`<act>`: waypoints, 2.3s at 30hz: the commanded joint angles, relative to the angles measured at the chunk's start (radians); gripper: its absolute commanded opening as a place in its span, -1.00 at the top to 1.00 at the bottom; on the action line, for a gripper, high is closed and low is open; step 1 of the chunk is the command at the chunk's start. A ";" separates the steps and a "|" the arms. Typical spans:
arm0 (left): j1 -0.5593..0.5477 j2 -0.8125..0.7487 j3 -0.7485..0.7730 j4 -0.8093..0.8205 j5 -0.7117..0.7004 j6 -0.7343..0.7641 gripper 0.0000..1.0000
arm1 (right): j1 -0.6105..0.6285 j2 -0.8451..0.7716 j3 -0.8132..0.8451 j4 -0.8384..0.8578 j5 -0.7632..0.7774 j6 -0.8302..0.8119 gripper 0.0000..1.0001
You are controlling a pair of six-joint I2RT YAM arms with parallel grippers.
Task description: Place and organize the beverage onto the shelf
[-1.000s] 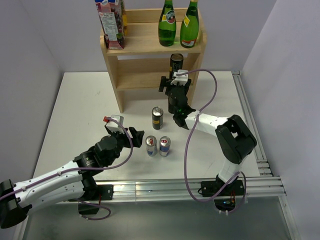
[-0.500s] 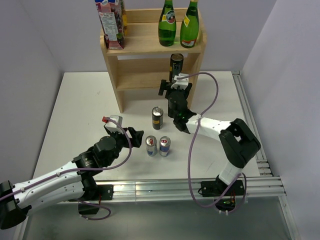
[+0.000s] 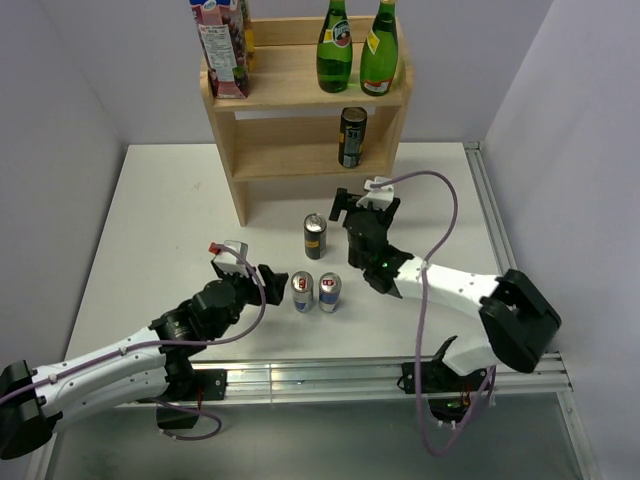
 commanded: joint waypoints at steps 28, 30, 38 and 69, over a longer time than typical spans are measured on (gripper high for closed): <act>-0.216 0.545 -0.137 0.629 -0.263 -0.204 -0.93 | 0.135 -0.590 -0.323 -0.302 0.162 0.241 -0.89; -0.219 0.594 -0.132 0.691 -0.314 -0.211 -0.93 | 0.135 -0.618 -0.340 -0.309 0.167 0.244 -0.89; -0.226 0.811 -0.071 0.876 -0.406 -0.135 -0.93 | 0.135 -0.644 -0.375 -0.319 0.167 0.261 -0.89; -0.184 0.646 0.215 0.423 -0.516 0.108 0.99 | 0.133 -0.633 -0.407 -0.274 0.128 0.287 -0.86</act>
